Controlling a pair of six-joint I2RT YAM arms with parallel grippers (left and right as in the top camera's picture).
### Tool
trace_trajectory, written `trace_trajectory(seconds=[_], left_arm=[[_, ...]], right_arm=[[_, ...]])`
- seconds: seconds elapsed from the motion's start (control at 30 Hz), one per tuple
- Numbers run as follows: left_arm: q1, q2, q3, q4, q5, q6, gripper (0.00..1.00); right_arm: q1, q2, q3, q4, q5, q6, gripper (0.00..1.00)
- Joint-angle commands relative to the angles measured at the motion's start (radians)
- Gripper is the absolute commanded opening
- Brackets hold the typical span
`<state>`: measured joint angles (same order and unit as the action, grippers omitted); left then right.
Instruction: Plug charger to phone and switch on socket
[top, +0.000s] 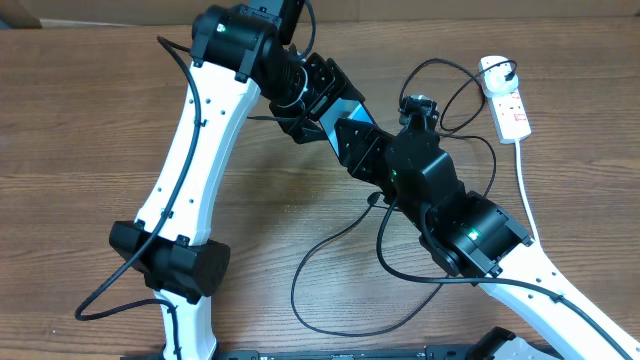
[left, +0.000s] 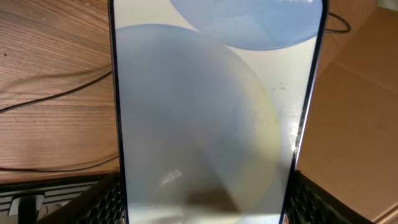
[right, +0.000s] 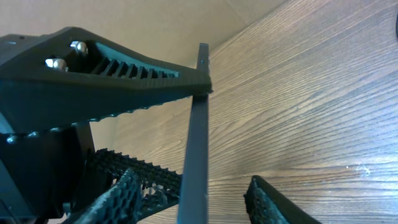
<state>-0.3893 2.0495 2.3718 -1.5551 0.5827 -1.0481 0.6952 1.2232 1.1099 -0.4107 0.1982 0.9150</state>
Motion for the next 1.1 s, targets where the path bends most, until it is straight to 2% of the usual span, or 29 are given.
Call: trace_trajectory(seconds=[0.0, 0.1, 1.07], left_arm=[[-0.002, -0.021, 0.013, 0.01, -0.019, 0.005, 0.68], [-0.004, -0.021, 0.013, 0.012, -0.037, 0.005, 0.68], [-0.023, -0.021, 0.013, 0.008, -0.111, 0.042, 0.68]], right_arm=[[0.006, 0.006, 0.022, 0.008, 0.003, -0.002, 0.49], [0.006, 0.006, 0.022, 0.008, 0.0, -0.002, 0.44], [0.005, 0.034, 0.038, -0.001, -0.05, -0.002, 0.42]])
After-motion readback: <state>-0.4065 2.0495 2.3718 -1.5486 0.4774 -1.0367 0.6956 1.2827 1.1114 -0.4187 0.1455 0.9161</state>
